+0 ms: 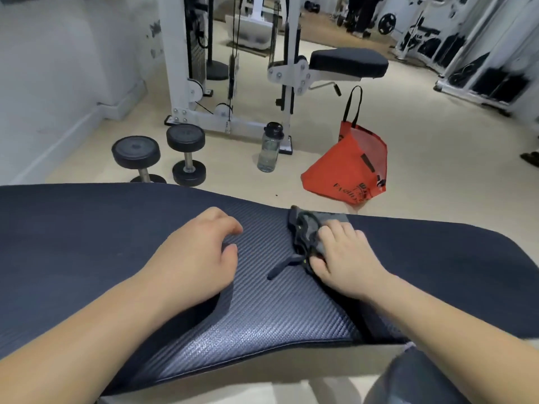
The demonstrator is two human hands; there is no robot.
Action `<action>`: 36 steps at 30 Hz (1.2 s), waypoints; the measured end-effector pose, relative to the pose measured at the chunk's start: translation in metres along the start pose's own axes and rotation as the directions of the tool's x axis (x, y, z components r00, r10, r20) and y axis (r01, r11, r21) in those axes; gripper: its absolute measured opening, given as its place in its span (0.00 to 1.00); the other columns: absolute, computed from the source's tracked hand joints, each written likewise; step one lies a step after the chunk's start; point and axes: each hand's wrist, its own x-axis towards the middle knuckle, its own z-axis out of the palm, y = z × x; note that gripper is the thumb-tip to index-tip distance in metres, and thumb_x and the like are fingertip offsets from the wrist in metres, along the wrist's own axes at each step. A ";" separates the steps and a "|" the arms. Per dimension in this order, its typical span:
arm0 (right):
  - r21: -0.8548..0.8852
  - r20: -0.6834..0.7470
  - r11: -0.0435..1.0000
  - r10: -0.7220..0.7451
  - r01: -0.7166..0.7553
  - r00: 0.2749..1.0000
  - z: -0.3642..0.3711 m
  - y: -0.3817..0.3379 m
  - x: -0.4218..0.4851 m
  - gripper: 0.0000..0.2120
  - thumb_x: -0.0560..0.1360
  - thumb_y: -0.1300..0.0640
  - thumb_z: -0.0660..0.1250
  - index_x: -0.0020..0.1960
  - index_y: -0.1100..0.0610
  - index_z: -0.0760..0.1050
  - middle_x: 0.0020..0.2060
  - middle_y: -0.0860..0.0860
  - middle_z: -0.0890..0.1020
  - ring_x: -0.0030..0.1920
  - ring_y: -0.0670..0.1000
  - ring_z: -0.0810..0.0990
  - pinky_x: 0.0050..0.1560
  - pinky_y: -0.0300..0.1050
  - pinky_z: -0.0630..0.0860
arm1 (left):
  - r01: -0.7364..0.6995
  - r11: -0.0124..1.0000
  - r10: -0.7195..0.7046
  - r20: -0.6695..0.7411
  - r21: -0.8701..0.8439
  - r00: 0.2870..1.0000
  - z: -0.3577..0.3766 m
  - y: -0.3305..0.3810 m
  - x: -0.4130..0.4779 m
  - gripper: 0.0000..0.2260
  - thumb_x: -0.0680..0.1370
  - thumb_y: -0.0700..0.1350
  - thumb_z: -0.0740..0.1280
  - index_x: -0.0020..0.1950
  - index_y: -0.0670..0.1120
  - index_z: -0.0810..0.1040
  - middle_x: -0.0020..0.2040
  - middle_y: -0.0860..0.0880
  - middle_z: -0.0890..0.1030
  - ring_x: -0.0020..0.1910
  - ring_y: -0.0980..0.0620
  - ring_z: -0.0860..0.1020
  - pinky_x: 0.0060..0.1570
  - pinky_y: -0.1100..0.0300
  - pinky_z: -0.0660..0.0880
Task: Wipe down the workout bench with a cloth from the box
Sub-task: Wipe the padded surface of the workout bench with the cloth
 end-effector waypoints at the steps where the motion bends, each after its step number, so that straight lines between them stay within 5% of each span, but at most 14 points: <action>1: 0.005 0.019 0.986 0.169 -0.170 0.985 0.000 0.009 0.004 0.22 0.74 0.41 0.57 0.56 0.58 0.72 0.58 0.57 0.76 0.58 0.64 0.75 0.53 0.58 0.72 | -0.011 1.000 0.011 0.019 0.010 1.000 0.003 0.002 -0.002 0.13 0.80 0.48 0.64 0.63 0.55 0.78 0.60 0.60 0.74 0.54 0.57 0.77 0.56 0.55 0.77; 3: 0.047 0.055 0.884 0.463 -0.465 0.885 -0.003 0.004 0.007 0.20 0.77 0.43 0.60 0.59 0.58 0.70 0.62 0.57 0.74 0.62 0.63 0.72 0.58 0.59 0.70 | -0.039 0.999 0.037 0.072 0.032 0.997 0.011 0.008 -0.006 0.13 0.80 0.49 0.63 0.64 0.55 0.78 0.60 0.61 0.74 0.55 0.57 0.76 0.56 0.53 0.77; 5: 0.063 0.054 0.852 0.517 -0.519 0.855 -0.004 -0.024 0.001 0.19 0.77 0.44 0.61 0.61 0.57 0.70 0.62 0.57 0.73 0.63 0.62 0.71 0.59 0.59 0.69 | -0.076 0.996 0.069 0.115 0.055 0.991 0.020 0.013 -0.008 0.13 0.80 0.50 0.63 0.64 0.56 0.77 0.59 0.62 0.73 0.56 0.56 0.76 0.56 0.52 0.77; 8: 0.104 -0.059 0.959 0.271 -0.264 0.961 -0.009 -0.074 -0.030 0.16 0.73 0.44 0.60 0.52 0.55 0.72 0.53 0.55 0.75 0.53 0.60 0.74 0.50 0.58 0.71 | -0.102 0.991 0.090 0.140 0.082 0.986 0.028 0.015 -0.011 0.13 0.80 0.50 0.62 0.64 0.56 0.77 0.59 0.60 0.73 0.57 0.56 0.75 0.57 0.52 0.77; 11: 0.128 -0.130 0.988 -0.069 0.086 0.989 -0.011 -0.071 -0.067 0.16 0.69 0.43 0.61 0.47 0.54 0.72 0.48 0.53 0.77 0.47 0.59 0.76 0.44 0.55 0.73 | -0.111 0.989 0.095 0.164 0.095 0.982 0.031 0.013 -0.018 0.13 0.80 0.49 0.62 0.64 0.56 0.77 0.59 0.60 0.73 0.58 0.56 0.75 0.57 0.55 0.76; 13: 0.068 -0.067 0.990 -0.119 0.123 0.991 -0.013 -0.039 -0.067 0.18 0.69 0.42 0.61 0.50 0.54 0.73 0.50 0.54 0.78 0.49 0.60 0.77 0.45 0.55 0.74 | -0.105 0.990 0.088 0.158 0.098 0.983 0.030 0.012 -0.022 0.13 0.80 0.50 0.62 0.65 0.56 0.77 0.59 0.61 0.73 0.57 0.58 0.75 0.56 0.56 0.77; 16: -0.020 0.043 0.975 0.223 -0.223 0.974 -0.013 0.006 -0.045 0.20 0.75 0.42 0.60 0.60 0.56 0.72 0.59 0.56 0.75 0.60 0.62 0.75 0.54 0.58 0.73 | -0.097 0.990 0.082 0.141 0.102 0.987 0.028 0.016 -0.023 0.13 0.80 0.50 0.63 0.64 0.56 0.78 0.57 0.61 0.74 0.54 0.58 0.75 0.54 0.55 0.78; 18: 0.007 0.135 0.873 0.482 -0.487 0.866 -0.013 0.015 -0.032 0.22 0.79 0.43 0.59 0.66 0.56 0.68 0.66 0.56 0.71 0.67 0.61 0.69 0.62 0.58 0.69 | -0.096 0.990 0.080 0.146 0.107 0.986 0.028 0.021 -0.021 0.13 0.80 0.50 0.62 0.64 0.55 0.78 0.57 0.61 0.74 0.53 0.58 0.75 0.53 0.53 0.78; 21: 0.068 0.144 0.784 0.604 -0.617 0.784 -0.013 -0.006 -0.026 0.22 0.79 0.43 0.58 0.67 0.55 0.67 0.67 0.56 0.69 0.69 0.61 0.67 0.64 0.61 0.66 | -0.102 0.989 0.085 0.153 0.103 0.985 0.028 0.027 -0.019 0.12 0.80 0.51 0.62 0.63 0.55 0.78 0.57 0.60 0.74 0.53 0.56 0.75 0.53 0.51 0.78; 28: 0.124 0.042 0.920 0.371 -0.373 0.928 -0.023 -0.108 -0.060 0.36 0.73 0.25 0.51 0.62 0.54 0.72 0.61 0.55 0.73 0.63 0.61 0.70 0.58 0.63 0.67 | -0.106 0.988 0.084 0.186 0.112 0.979 0.026 0.032 -0.022 0.11 0.79 0.49 0.62 0.60 0.54 0.80 0.56 0.56 0.75 0.55 0.51 0.77 0.53 0.49 0.78; 31: 0.127 -0.091 0.962 0.252 -0.240 0.963 -0.023 -0.137 -0.074 0.25 0.67 0.33 0.66 0.49 0.55 0.76 0.49 0.56 0.78 0.49 0.61 0.76 0.45 0.59 0.72 | -0.088 0.988 0.061 0.205 0.125 0.977 0.016 0.033 -0.028 0.11 0.80 0.48 0.62 0.60 0.54 0.79 0.57 0.56 0.75 0.54 0.51 0.77 0.53 0.49 0.78; 36: 0.086 -0.026 0.990 0.119 -0.116 0.993 -0.032 -0.170 -0.080 0.25 0.52 0.54 0.84 0.42 0.55 0.74 0.38 0.56 0.78 0.37 0.60 0.78 0.34 0.53 0.74 | -0.011 0.995 -0.007 0.175 0.103 0.985 -0.016 0.015 -0.049 0.11 0.80 0.48 0.64 0.62 0.54 0.80 0.56 0.57 0.76 0.48 0.55 0.76 0.55 0.52 0.77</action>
